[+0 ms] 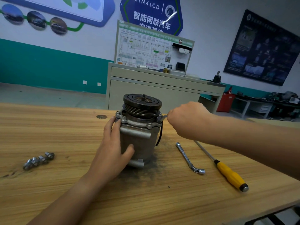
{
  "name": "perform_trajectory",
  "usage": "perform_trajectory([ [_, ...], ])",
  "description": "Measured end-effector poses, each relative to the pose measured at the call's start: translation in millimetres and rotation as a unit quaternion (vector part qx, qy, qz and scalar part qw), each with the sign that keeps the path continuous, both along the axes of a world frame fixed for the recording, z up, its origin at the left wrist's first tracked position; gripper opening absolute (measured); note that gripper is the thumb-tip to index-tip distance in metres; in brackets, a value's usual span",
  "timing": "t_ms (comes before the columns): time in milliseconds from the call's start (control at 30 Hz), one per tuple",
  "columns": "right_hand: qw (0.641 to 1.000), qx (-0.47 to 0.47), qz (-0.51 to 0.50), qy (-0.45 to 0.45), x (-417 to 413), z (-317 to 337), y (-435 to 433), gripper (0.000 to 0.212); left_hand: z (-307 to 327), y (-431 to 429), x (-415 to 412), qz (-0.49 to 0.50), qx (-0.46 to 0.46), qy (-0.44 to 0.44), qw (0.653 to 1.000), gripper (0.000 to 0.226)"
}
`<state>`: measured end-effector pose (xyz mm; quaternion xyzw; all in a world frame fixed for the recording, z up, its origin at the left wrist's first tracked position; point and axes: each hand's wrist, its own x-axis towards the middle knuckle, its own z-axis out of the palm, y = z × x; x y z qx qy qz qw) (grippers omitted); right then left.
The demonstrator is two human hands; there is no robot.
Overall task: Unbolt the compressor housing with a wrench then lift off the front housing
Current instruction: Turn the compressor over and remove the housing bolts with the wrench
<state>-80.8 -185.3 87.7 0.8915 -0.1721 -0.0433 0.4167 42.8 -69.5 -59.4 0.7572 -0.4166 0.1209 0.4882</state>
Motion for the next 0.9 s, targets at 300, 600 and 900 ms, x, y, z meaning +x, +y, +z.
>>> perform_trajectory([
  [300,1.0,-0.008,0.002,0.002,-3,-8,-7,0.018,-2,1,1,-0.001,-0.006,0.0,1.0,0.079],
  [600,0.997,-0.063,0.053,0.005,-3,-10,-36,0.015,-2,1,2,0.002,-0.006,-0.018,1.0,0.078],
  [900,0.993,0.001,0.085,-0.079,39,-23,-75,0.035,-3,-1,4,0.0,-0.001,-0.014,1.0,0.08],
])
